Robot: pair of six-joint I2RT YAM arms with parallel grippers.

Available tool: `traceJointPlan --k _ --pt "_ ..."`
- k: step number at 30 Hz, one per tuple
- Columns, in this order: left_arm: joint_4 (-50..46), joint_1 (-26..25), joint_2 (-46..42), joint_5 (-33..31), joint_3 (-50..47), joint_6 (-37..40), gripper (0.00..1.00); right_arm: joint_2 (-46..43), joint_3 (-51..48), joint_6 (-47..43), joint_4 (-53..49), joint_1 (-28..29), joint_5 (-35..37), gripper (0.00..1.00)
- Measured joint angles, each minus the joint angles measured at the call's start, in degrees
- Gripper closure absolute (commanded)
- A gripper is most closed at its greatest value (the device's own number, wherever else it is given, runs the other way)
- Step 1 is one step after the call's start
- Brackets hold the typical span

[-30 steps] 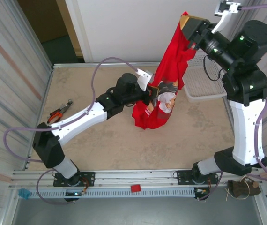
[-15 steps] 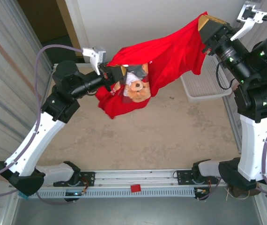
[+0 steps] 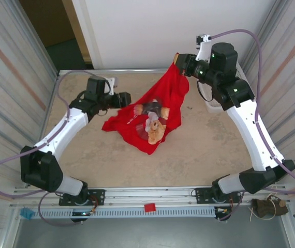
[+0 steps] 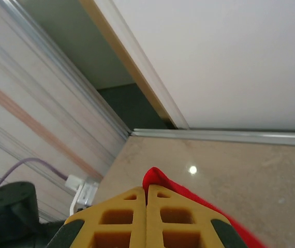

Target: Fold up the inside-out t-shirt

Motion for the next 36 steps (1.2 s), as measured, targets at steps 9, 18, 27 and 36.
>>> traceJointPlan --k 9,18,27,36 --pt "-0.02 -6.43 2.38 -16.90 -3.76 2.45 0.30 -3.34 -0.24 -0.17 0.31 -0.74 0.07 1.00" --pt "3.06 -6.67 22.62 -18.78 9.53 10.71 0.29 -6.03 -1.90 -0.35 -0.24 -1.95 0.02 1.00" --pt "4.98 -11.74 14.67 -18.16 -0.42 7.56 0.26 3.32 0.59 -0.37 2.89 -3.50 -0.31 1.00" --pt "3.82 -16.83 7.54 -20.04 -6.71 2.21 0.19 39.78 27.36 -1.07 -5.97 -9.49 -0.68 0.35"
